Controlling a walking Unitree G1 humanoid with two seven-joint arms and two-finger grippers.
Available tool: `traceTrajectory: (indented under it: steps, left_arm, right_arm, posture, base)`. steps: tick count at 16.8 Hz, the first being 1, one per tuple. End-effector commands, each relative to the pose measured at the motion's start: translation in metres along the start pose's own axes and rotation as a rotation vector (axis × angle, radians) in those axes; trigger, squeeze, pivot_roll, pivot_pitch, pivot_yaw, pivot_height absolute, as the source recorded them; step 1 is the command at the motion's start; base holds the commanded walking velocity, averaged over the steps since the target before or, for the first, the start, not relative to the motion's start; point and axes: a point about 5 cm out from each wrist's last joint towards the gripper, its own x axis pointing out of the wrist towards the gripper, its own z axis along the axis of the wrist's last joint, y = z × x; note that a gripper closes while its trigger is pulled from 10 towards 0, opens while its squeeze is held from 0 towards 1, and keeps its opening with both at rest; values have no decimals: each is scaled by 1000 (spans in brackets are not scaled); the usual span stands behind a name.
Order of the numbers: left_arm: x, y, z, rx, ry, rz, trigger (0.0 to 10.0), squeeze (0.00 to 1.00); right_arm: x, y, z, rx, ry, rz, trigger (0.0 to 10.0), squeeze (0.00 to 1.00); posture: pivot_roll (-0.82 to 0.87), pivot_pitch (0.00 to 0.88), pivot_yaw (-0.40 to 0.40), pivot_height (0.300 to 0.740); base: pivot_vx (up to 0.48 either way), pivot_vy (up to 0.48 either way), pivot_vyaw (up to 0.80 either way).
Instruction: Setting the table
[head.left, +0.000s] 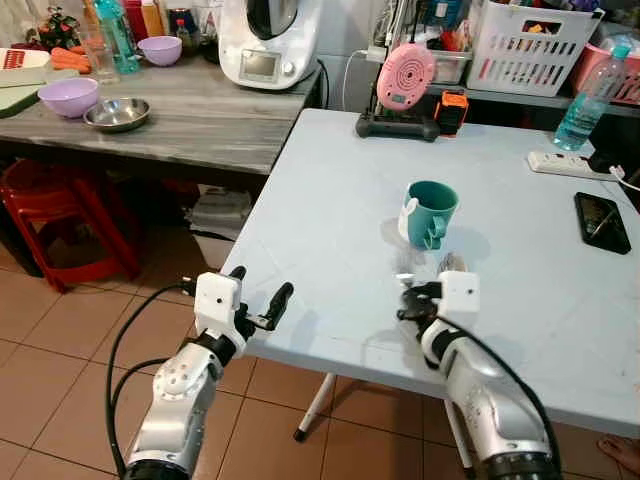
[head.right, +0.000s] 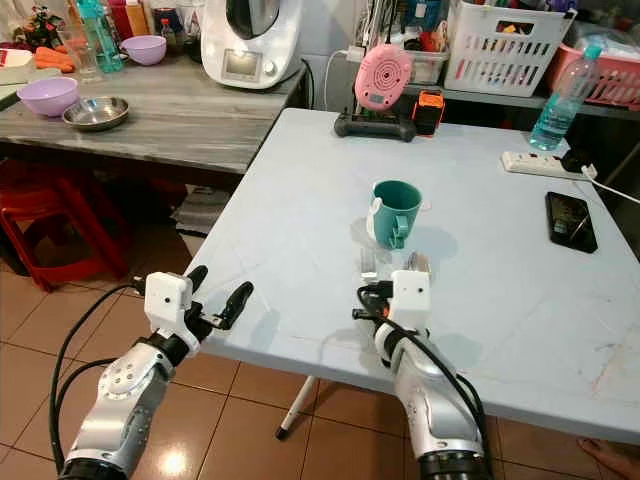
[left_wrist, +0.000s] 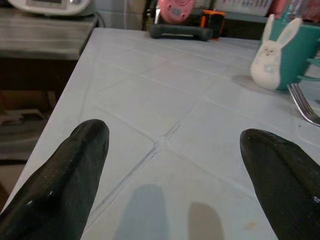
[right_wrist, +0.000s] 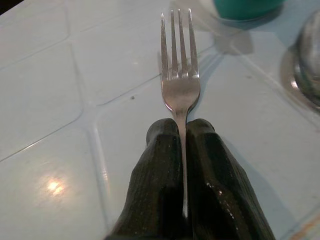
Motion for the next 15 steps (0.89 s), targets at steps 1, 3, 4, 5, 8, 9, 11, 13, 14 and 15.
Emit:
traceTrajectory:
  steps: [1, 3, 4, 5, 8, 9, 11, 13, 14, 15]
  left_arm:
    - [3, 1, 2, 17, -4, 6, 10000, 0]
    - [5, 3, 4, 17, -13, 54, 10000, 0]
    - [6, 7, 7, 12, -24, 89, 10000, 0]
    - [6, 9, 8, 9, -32, 106, 10000, 0]
    - [7, 16, 10, -24, -39, 140, 10000, 0]
    - [8, 16, 10, -25, -41, 139, 10000, 0]
    - [10, 14, 10, -36, -45, 132, 10000, 0]
    - [11, 12, 10, -42, -45, 120, 10000, 0]
    - [11, 11, 9, -49, -47, 118, 10000, 0]
    - [13, 9, 8, -58, -46, 114, 10000, 0]
  right_arm:
    - [0, 7, -6, -20, 30, 36, 0, 0]
    - [-4, 8, 8, -63, -69, 26, 0, 0]
    - [-7, 7, 18, -79, -132, 13, 1569, 0]
    - [-11, 6, 22, -84, -162, 6, 8745, 0]
    - [-26, 2, 31, -98, -286, -30, 10000, 0]
    - [-29, 0, 31, -85, -296, -48, 10000, 0]
    - [-29, -2, 29, -78, -299, -81, 10000, 0]
    - [-29, -1, 32, -75, -310, -82, 10000, 0]
    - [-29, 0, 33, -76, -317, -79, 10000, 0]
    - [-29, 1, 35, -80, -328, -76, 10000, 0]
  posture:
    - [-54, 0, -16, 740]
    - [-56, 0, -14, 740]
    - [-56, 0, -14, 740]
    - [-54, 0, -13, 740]
    - [-54, 0, -11, 740]
    - [-56, 0, -7, 740]
    - [-63, 0, -1, 740]
    - [-65, 0, 0, 740]
    - [-67, 0, 1, 740]
    - [-68, 0, 2, 740]
  base:
    - [0, 0, 0]
    - [0, 0, 0]
    - [0, 0, 0]
    - [0, 0, 0]
    - [0, 0, 0]
    - [0, 0, 0]
    - [0, 0, -341]
    - [0, 0, -800]
    - [0, 0, -800]
    - [0, 255, -800]
